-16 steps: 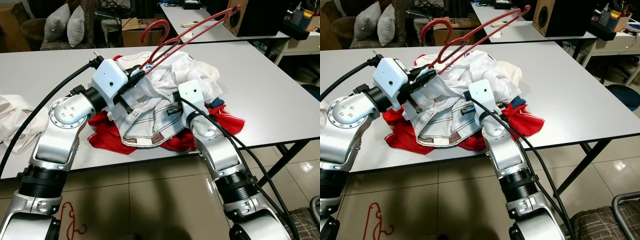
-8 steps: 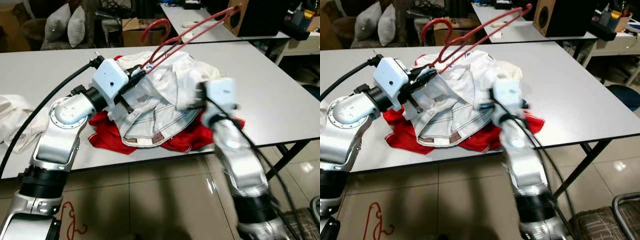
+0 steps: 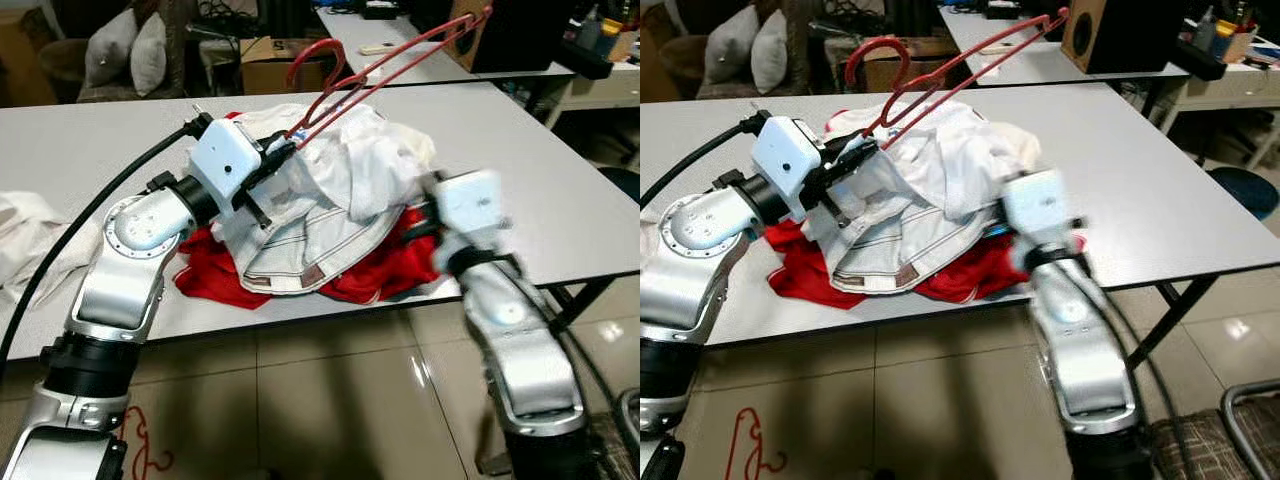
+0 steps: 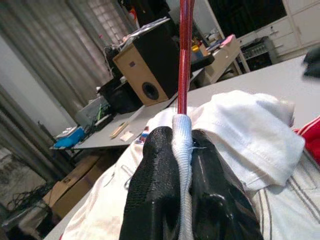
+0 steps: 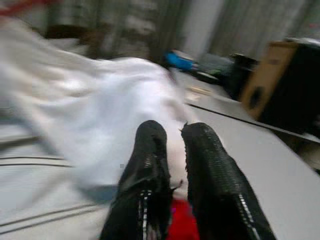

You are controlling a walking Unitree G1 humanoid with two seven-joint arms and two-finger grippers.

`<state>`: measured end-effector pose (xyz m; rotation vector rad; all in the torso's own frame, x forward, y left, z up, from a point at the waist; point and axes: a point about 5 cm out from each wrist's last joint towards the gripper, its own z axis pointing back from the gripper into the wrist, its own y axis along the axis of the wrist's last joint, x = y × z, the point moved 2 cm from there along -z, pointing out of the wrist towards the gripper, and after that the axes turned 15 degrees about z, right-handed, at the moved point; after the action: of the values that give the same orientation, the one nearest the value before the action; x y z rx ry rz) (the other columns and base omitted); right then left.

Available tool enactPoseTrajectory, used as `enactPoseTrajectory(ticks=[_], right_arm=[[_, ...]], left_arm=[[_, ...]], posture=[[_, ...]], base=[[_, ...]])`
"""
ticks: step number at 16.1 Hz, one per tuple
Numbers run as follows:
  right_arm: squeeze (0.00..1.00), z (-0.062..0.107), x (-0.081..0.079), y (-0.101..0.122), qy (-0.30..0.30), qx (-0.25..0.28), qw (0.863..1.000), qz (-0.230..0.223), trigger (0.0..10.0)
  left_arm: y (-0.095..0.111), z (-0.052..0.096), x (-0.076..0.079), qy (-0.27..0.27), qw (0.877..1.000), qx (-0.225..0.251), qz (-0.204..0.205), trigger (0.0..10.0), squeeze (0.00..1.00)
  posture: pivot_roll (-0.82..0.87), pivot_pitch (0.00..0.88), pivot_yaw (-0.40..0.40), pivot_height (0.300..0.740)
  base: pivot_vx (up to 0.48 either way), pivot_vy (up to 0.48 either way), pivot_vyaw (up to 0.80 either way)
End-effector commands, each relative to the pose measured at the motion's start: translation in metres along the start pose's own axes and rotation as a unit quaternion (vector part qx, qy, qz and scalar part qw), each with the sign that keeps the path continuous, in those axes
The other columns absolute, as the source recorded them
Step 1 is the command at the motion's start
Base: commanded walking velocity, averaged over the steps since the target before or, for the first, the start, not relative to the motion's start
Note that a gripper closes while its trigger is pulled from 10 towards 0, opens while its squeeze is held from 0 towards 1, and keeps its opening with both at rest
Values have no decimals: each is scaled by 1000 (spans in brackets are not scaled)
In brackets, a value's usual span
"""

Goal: Hang hanger

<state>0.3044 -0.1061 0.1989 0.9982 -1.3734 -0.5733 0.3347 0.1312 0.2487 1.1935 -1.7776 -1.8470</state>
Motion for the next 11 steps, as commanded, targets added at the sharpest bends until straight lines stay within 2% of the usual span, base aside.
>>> enactPoseTrajectory(ticks=[1, 2, 3, 4, 5, 7, 9, 11], right_arm=[[1000, -2, -7, 9, 25, 24, 999, -5, 10000], [1000, -6, -13, 13, 42, 34, 999, -9, 10000], [1000, -22, -23, 20, 73, 47, 996, 0, 10000], [1000, -31, -26, 22, 87, 48, 995, 10, 10000], [1000, -46, -30, 20, 106, 27, 994, 27, 10000], [1000, -65, -32, 13, 111, -7, 993, 50, 10000], [1000, -71, -37, 7, 131, -26, 990, 46, 10000], [1000, -75, -38, -1, 134, -45, 988, 61, 10000]], left_arm=[[2, 0, 2, -1, 1000, 4, 0, 0, 0], [3, -1, 1, -1, 1000, 4, 1, 0, 0], [5, 0, 0, -3, 1000, 7, -2, 0, 0], [6, 0, -2, -3, 1000, 8, -3, 0, 0], [6, 2, -3, 0, 1000, 7, -6, 0, 0], [7, 4, -6, 5, 1000, 6, -9, 0, 0], [7, 5, -7, 8, 1000, 5, -10, 0, 0], [7, 5, -7, 9, 1000, 4, -12, 0, 0]], posture=[[-40, 22, 34, 740], [-38, 20, 34, 740], [-33, 19, 32, 740], [-31, 18, 31, 740], [-26, 19, 27, 740], [-15, 20, 19, 740], [-15, 20, 19, 740], [-9, 21, 15, 740]], base=[[0, 0, 0], [0, 0, 0], [0, 0, 0], [0, 0, 0], [0, 0, 0], [0, 0, 0], [0, 0, 0], [0, 0, 0]])
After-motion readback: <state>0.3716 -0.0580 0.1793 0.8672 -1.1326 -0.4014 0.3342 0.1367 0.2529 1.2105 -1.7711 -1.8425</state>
